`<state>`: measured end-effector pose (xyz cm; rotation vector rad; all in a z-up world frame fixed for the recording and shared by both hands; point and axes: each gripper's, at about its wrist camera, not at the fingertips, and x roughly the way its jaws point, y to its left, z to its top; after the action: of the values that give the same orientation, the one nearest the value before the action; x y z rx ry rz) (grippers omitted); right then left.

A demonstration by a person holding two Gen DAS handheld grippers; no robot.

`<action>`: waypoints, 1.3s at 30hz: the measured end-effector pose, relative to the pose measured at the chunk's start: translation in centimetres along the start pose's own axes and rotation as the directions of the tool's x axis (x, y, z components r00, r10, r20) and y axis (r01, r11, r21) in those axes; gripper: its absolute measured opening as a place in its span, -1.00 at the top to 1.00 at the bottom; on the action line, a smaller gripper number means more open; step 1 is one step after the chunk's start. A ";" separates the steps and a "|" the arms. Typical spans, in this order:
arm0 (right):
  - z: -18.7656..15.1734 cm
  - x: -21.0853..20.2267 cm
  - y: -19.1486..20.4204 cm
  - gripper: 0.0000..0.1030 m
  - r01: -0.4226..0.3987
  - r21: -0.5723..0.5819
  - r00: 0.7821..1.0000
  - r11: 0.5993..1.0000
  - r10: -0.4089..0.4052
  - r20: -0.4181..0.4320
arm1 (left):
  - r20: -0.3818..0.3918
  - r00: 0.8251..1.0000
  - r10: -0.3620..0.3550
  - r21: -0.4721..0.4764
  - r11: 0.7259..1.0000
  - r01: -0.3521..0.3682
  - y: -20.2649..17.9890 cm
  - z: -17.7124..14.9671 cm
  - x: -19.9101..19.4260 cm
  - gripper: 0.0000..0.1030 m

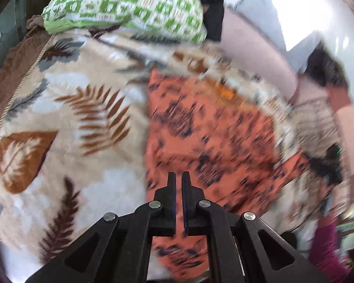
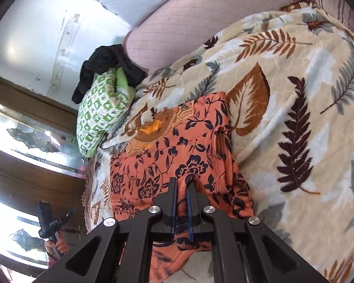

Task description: Fold small clothes

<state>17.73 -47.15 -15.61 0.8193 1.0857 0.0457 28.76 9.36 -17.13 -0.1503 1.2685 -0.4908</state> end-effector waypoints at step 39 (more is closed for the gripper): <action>-6.9 -3.5 -4.2 0.86 0.019 0.065 1.000 0.998 -0.018 -0.016 | 0.156 0.968 -0.199 -0.222 0.947 0.231 -1.2 -11.8 -0.3 0.88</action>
<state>9.01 -47.67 -16.91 0.8685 1.1136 0.0012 17.34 10.29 -20.04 -0.5217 1.1842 -0.5051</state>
